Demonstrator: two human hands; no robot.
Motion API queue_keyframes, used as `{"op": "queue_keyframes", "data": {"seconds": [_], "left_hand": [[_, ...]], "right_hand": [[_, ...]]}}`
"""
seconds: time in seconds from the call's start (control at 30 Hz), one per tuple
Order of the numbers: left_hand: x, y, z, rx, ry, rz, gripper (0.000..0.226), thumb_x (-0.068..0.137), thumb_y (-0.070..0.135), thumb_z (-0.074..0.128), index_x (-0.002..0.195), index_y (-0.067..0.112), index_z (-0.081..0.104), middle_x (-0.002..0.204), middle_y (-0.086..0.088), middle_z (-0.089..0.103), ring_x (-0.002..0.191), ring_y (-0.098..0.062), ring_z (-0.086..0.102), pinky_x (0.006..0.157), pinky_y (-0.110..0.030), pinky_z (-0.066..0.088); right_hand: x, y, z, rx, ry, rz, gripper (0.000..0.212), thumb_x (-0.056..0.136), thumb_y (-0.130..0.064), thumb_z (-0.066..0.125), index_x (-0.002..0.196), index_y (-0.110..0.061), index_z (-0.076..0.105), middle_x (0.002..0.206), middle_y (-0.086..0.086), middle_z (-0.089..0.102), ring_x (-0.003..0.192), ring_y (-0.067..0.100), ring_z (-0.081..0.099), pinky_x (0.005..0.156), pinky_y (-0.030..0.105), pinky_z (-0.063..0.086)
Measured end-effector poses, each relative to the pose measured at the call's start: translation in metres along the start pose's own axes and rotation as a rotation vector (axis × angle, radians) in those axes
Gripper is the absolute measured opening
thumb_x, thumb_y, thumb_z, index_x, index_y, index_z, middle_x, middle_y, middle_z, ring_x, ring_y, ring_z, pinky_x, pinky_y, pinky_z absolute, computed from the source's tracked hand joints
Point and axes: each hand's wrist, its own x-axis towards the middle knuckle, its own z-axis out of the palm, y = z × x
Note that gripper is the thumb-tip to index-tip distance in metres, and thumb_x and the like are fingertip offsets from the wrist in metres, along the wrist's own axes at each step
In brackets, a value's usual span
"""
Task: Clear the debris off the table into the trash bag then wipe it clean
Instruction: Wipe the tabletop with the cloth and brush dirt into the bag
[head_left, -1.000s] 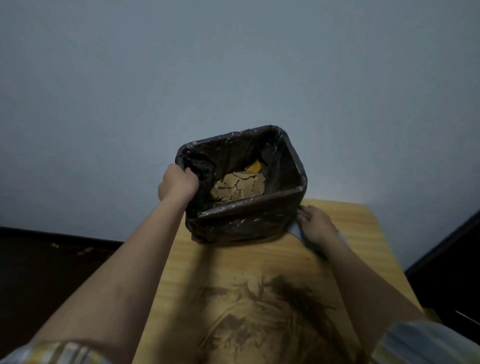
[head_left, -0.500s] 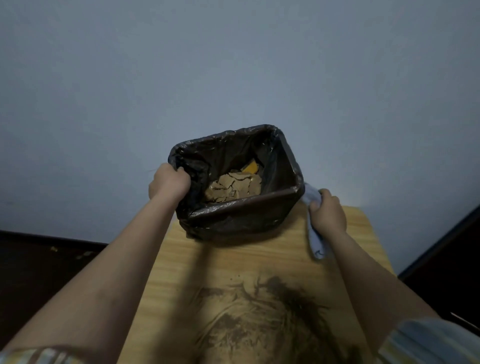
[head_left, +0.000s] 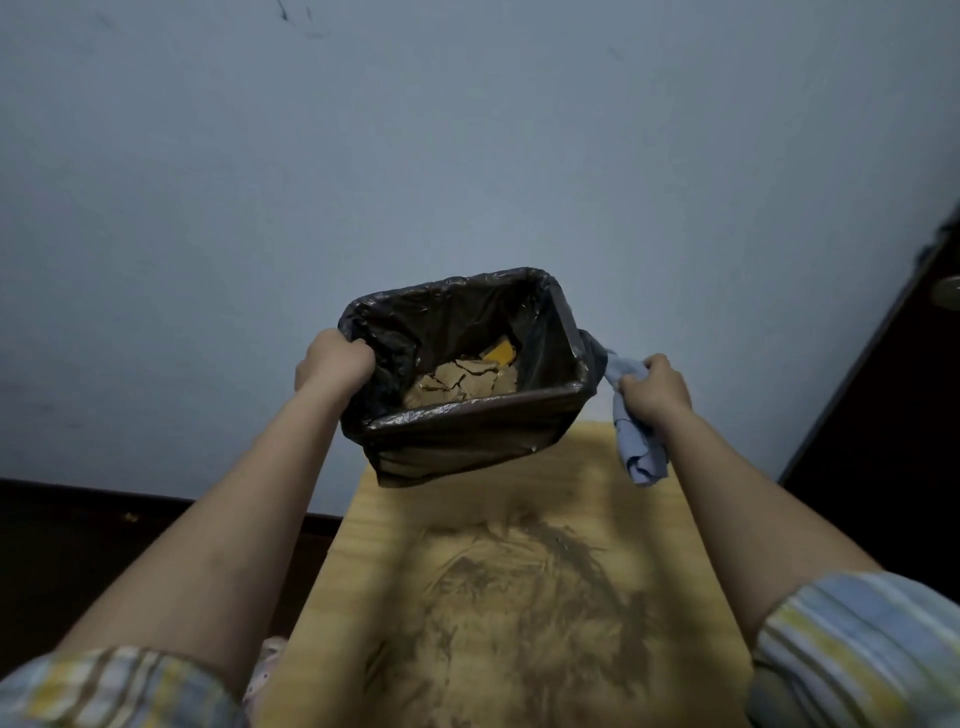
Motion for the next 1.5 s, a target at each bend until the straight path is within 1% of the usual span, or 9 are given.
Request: {"op": "queue_keyframes", "data": {"seconds": [0.47,0.57,0.7,0.87,0.97,1.1,1.3,1.4,1.5], "left_hand": [[-0.084,-0.019,-0.062,0.114,-0.007,0.054,0.026,0.088,0.019,0.045,0.108,0.008,0.057,0.118,-0.019,0.059,0.11,-0.04,0.054,0.087,-0.036,0.042],[-0.097,-0.029,-0.067,0.151,-0.01,0.065,0.027,0.088,0.02,0.045,0.11,0.007,0.056,0.12,-0.019,0.059,0.111,-0.04,0.053,0.087,-0.036,0.042],[-0.115,-0.039,-0.073,0.2,-0.008,0.103,0.016,0.089,0.019,0.044,0.101,0.011,0.051,0.121,-0.018,0.058,0.112,-0.039,0.053,0.082,-0.034,0.038],[-0.134,-0.054,-0.075,0.291,0.015,0.128,0.027,0.09,0.02,0.043,0.11,0.008,0.056,0.124,-0.019,0.058,0.114,-0.039,0.052,0.087,-0.035,0.04],[-0.146,-0.061,-0.071,0.33,0.015,0.158,0.029,0.091,0.019,0.043,0.111,0.007,0.058,0.122,-0.019,0.058,0.112,-0.039,0.053,0.08,-0.033,0.037],[-0.158,-0.072,-0.068,0.393,-0.053,0.206,0.029,0.091,0.02,0.044,0.113,0.006,0.059,0.123,-0.02,0.058,0.112,-0.037,0.054,0.085,-0.034,0.041],[-0.172,-0.088,-0.066,0.457,-0.242,0.211,0.018,0.087,0.011,0.043,0.099,0.008,0.056,0.118,-0.022,0.06,0.106,-0.035,0.057,0.086,-0.034,0.044],[-0.183,-0.101,-0.06,0.473,-0.263,0.228,0.007,0.087,0.011,0.045,0.091,0.01,0.05,0.116,-0.022,0.06,0.104,-0.035,0.057,0.084,-0.034,0.044],[-0.193,-0.119,-0.052,0.471,-0.27,0.233,0.016,0.088,0.015,0.048,0.098,0.006,0.057,0.114,-0.021,0.062,0.104,-0.035,0.058,0.082,-0.034,0.044]], "right_hand": [[-0.105,-0.049,-0.053,0.356,0.263,-0.169,0.033,0.093,-0.028,0.049,0.121,-0.013,0.047,0.127,0.014,0.05,0.097,0.025,0.052,0.081,0.032,0.042],[-0.122,-0.053,-0.054,0.399,0.136,-0.207,0.033,0.093,-0.026,0.048,0.123,-0.011,0.047,0.117,0.01,0.053,0.102,0.026,0.054,0.083,0.033,0.045],[-0.154,-0.055,-0.05,0.553,-0.096,-0.183,0.024,0.093,-0.026,0.05,0.113,-0.014,0.047,0.099,0.003,0.054,0.081,0.014,0.055,0.062,0.028,0.043],[-0.184,-0.041,-0.046,0.528,-0.234,-0.135,0.04,0.087,-0.028,0.063,0.115,-0.018,0.037,0.098,0.004,0.054,0.082,0.018,0.06,0.065,0.033,0.053],[-0.198,-0.031,-0.039,0.514,-0.247,-0.121,0.047,0.084,-0.023,0.068,0.114,-0.017,0.033,0.1,0.008,0.053,0.082,0.022,0.061,0.076,0.041,0.055],[-0.209,-0.014,-0.033,0.36,-0.189,-0.167,0.043,0.082,-0.019,0.067,0.107,-0.018,0.033,0.088,0.0,0.047,0.074,0.013,0.052,0.062,0.029,0.045],[-0.232,0.002,-0.027,0.212,-0.181,-0.14,0.042,0.08,-0.025,0.064,0.11,-0.016,0.037,0.088,-0.002,0.049,0.074,0.01,0.049,0.053,0.028,0.035],[-0.246,0.013,-0.022,0.202,-0.204,-0.129,0.048,0.081,-0.025,0.064,0.119,-0.014,0.037,0.103,0.004,0.051,0.089,0.02,0.053,0.066,0.032,0.042],[-0.258,0.027,-0.014,0.203,-0.207,-0.103,0.057,0.08,-0.024,0.065,0.127,-0.012,0.036,0.112,0.006,0.05,0.099,0.024,0.053,0.078,0.036,0.046]]}}
